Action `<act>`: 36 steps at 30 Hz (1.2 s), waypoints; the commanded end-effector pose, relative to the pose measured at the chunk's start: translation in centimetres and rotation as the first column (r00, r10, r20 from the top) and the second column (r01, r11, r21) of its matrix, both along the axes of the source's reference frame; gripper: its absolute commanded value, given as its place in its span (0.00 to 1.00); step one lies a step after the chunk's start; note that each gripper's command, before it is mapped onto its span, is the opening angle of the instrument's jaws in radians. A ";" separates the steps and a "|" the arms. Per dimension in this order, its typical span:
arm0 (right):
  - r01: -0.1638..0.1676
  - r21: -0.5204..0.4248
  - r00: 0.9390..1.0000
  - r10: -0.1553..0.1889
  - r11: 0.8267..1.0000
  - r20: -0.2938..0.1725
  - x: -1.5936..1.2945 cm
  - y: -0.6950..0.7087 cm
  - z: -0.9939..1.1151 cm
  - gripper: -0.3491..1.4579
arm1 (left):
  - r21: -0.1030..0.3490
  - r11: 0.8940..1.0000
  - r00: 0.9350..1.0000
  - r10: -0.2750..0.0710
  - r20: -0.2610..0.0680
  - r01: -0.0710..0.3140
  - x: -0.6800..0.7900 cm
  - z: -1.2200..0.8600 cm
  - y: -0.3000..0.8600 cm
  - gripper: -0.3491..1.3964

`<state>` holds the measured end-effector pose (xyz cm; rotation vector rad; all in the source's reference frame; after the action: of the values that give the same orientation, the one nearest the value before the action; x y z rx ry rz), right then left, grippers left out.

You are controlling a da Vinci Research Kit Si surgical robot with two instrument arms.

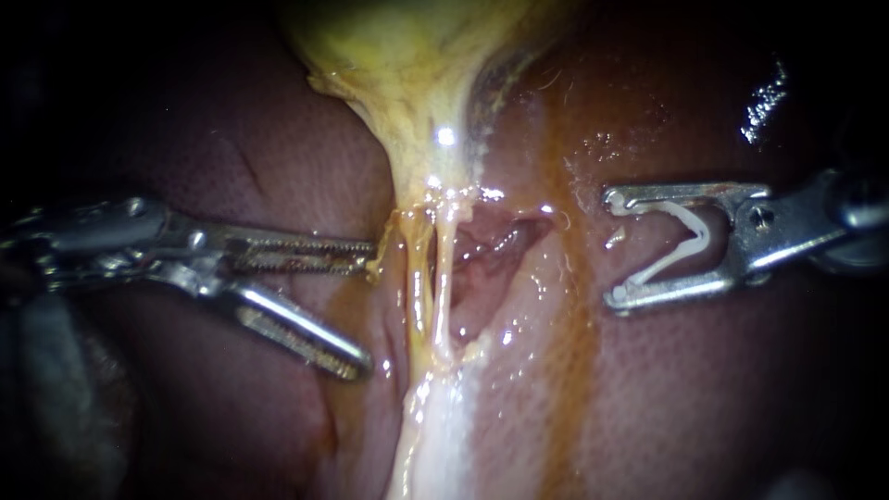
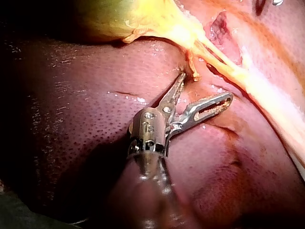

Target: Grabbing gallbladder

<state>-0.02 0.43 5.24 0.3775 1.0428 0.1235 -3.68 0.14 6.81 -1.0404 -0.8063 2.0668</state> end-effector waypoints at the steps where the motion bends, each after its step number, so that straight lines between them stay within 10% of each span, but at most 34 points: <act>1: 0.000 0.000 1.000 0.000 1.000 0.000 0.00 0.00 0.00 0.47 | 0.000 1.000 1.000 0.001 0.001 -0.001 0.00 -0.01 0.00 0.65; 15: 0.000 0.000 1.000 0.000 1.000 0.000 0.00 0.00 0.00 0.47 | -0.035 0.998 0.999 -0.044 -0.006 0.044 0.07 -0.36 0.23 0.63; 36: 0.000 0.000 1.000 0.000 1.000 0.000 0.00 0.00 -0.01 0.47 | -0.164 0.985 0.998 -0.055 -0.010 0.052 -0.21 -0.55 0.51 0.42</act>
<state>-0.02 0.43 5.23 0.3778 1.0430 0.1230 -3.89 0.65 6.25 -1.1222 -0.6014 2.1206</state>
